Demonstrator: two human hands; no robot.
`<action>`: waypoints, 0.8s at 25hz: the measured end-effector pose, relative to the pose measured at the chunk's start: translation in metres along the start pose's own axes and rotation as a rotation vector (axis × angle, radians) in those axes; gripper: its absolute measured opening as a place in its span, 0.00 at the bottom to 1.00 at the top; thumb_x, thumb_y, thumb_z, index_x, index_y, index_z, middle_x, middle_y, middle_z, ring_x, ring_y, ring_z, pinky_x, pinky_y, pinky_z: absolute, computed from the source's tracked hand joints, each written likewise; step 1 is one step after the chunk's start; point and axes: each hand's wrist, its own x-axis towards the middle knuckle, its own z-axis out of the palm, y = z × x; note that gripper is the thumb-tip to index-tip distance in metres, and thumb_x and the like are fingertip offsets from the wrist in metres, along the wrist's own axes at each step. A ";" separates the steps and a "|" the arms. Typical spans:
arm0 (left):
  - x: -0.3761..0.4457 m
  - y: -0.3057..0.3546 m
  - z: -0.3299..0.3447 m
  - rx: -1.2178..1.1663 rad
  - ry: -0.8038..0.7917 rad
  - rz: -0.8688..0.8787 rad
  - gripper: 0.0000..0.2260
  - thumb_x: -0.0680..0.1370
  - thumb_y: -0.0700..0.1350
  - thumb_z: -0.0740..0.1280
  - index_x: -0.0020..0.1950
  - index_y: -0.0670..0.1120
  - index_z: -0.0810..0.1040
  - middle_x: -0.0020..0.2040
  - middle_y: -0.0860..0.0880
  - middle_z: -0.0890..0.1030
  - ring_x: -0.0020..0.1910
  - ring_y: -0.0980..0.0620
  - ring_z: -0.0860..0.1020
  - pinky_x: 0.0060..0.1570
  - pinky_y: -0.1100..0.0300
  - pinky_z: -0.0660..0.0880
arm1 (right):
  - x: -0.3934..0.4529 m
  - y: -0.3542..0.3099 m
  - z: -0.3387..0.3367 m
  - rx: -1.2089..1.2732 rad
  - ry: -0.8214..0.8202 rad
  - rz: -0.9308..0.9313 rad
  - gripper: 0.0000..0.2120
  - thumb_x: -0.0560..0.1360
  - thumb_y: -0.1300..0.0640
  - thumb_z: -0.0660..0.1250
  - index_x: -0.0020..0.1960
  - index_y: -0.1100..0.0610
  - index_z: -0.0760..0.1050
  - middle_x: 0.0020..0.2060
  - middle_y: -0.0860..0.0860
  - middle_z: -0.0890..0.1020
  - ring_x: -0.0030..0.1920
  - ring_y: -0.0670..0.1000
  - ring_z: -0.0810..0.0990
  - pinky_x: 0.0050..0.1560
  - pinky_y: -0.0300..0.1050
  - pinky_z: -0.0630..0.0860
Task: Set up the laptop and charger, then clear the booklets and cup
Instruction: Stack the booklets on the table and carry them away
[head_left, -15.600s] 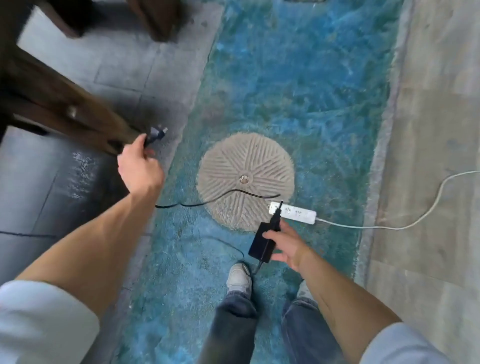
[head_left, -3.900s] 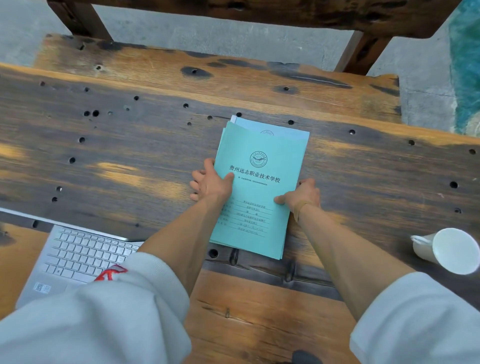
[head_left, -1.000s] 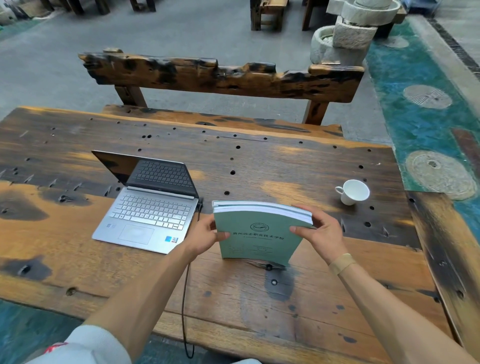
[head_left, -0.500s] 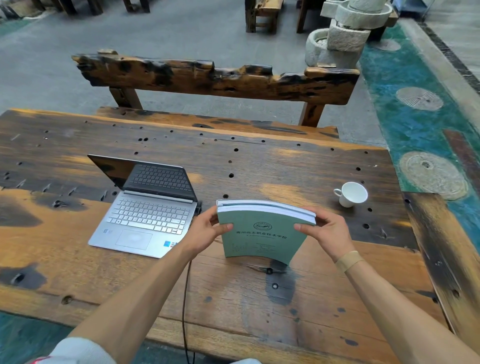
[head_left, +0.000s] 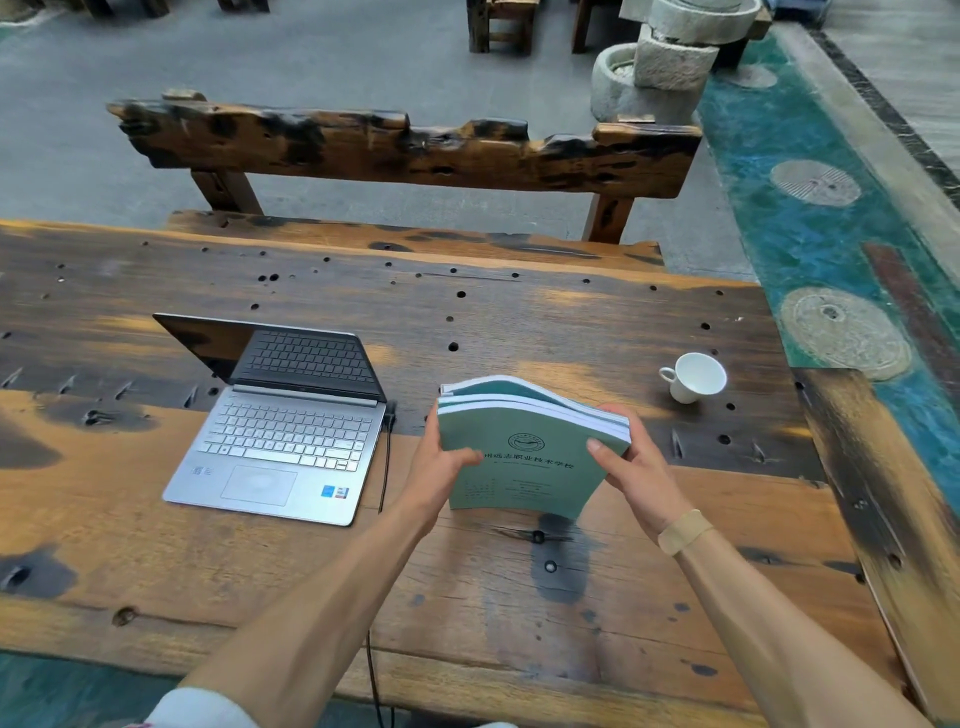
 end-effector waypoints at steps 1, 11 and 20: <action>0.001 -0.001 -0.002 0.028 -0.018 -0.001 0.32 0.73 0.30 0.66 0.73 0.50 0.63 0.61 0.49 0.78 0.57 0.57 0.76 0.46 0.64 0.72 | -0.001 0.000 0.000 -0.019 -0.008 0.003 0.18 0.79 0.62 0.65 0.55 0.36 0.73 0.55 0.47 0.81 0.54 0.47 0.78 0.55 0.46 0.75; 0.019 0.002 -0.036 0.334 -0.206 0.004 0.18 0.78 0.35 0.68 0.63 0.51 0.73 0.57 0.55 0.80 0.58 0.56 0.76 0.55 0.61 0.73 | -0.019 0.002 -0.003 -0.115 0.060 0.096 0.16 0.80 0.60 0.63 0.59 0.39 0.71 0.54 0.44 0.81 0.54 0.43 0.79 0.55 0.46 0.77; 0.011 -0.006 -0.042 0.432 -0.219 0.076 0.17 0.79 0.37 0.66 0.66 0.50 0.73 0.57 0.57 0.78 0.58 0.61 0.75 0.55 0.67 0.70 | -0.023 0.009 -0.001 -0.357 0.140 -0.034 0.15 0.80 0.59 0.64 0.63 0.44 0.68 0.50 0.42 0.82 0.45 0.38 0.81 0.56 0.52 0.77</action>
